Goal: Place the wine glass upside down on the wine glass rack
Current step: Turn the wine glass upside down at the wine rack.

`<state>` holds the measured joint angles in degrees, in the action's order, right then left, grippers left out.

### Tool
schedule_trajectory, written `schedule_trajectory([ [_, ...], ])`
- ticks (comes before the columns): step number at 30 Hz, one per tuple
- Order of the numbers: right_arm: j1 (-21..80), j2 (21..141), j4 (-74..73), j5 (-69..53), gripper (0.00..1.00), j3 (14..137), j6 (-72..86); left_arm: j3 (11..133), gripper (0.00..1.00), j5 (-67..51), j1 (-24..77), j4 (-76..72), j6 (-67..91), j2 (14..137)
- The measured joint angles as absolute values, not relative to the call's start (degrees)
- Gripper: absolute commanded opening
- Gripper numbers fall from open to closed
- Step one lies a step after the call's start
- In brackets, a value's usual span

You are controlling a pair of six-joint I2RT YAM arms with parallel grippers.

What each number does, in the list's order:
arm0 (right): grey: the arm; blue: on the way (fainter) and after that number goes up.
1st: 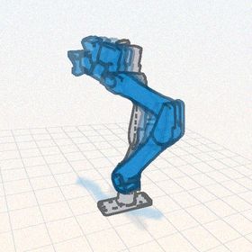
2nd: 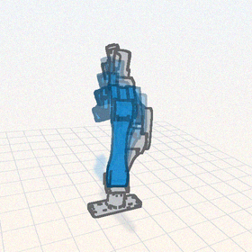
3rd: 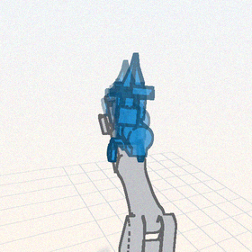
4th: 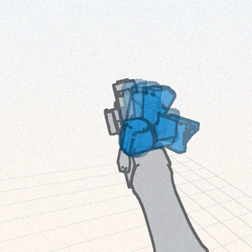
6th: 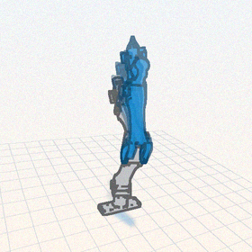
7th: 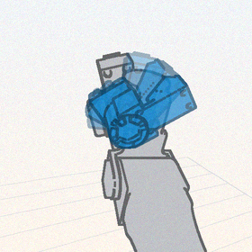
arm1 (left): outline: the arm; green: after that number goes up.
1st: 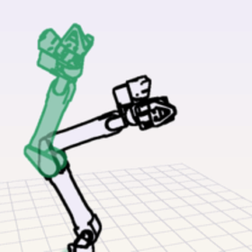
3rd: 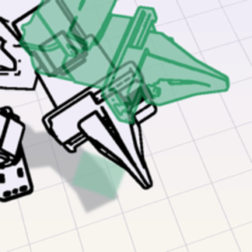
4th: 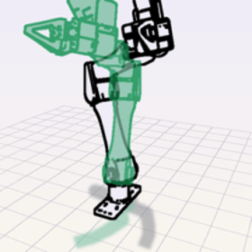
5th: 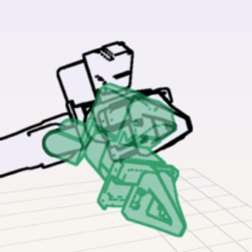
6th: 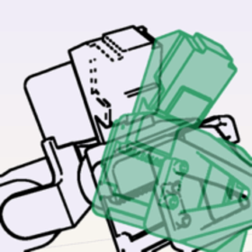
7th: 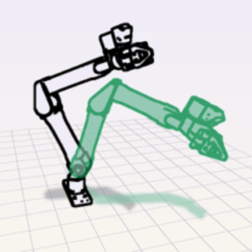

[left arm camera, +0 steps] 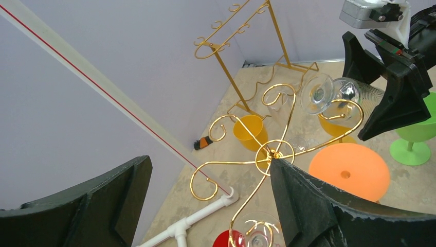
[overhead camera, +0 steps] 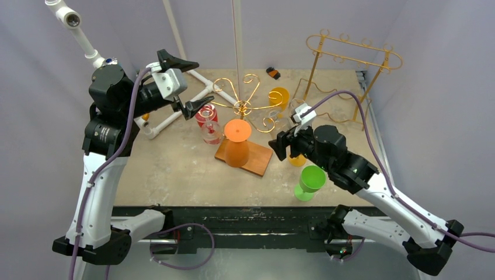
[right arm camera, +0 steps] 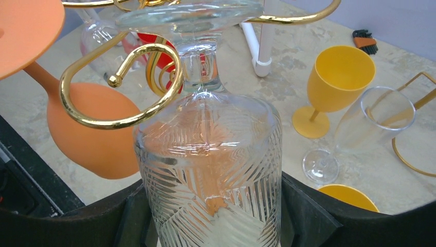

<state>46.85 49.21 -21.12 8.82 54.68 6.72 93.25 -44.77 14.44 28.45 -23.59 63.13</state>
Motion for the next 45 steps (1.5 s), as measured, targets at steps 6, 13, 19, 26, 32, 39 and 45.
schedule_trajectory([
  [6,46.70,50.00,-15.46,7.66,0.12,52.10,5.61,93.25,0.92,-44.75,14.44,28.80,-23.73,63.07],
  [13,46.70,50.39,-10.52,6.22,0.10,48.93,4.82,93.25,0.92,-44.75,14.44,28.93,-24.45,63.05],
  [19,46.70,50.30,-6.13,5.13,0.10,46.92,4.14,93.21,0.91,-44.75,14.44,28.95,-24.60,63.05],
  [26,46.70,50.28,-1.67,3.64,0.05,44.84,3.01,93.08,0.91,-44.56,14.44,29.04,-24.71,63.05],
  [32,46.70,49.78,1.30,3.22,0.04,42.96,2.37,93.08,0.91,-44.45,14.44,29.10,-25.08,63.05],
  [39,46.76,48.69,3.95,1.67,0.03,40.40,2.42,93.08,0.91,-44.27,14.44,29.34,-25.15,63.05],
  [45,46.76,48.64,7.03,0.43,0.02,39.18,2.55,93.06,0.91,-44.10,14.44,29.54,-25.61,63.07],
])
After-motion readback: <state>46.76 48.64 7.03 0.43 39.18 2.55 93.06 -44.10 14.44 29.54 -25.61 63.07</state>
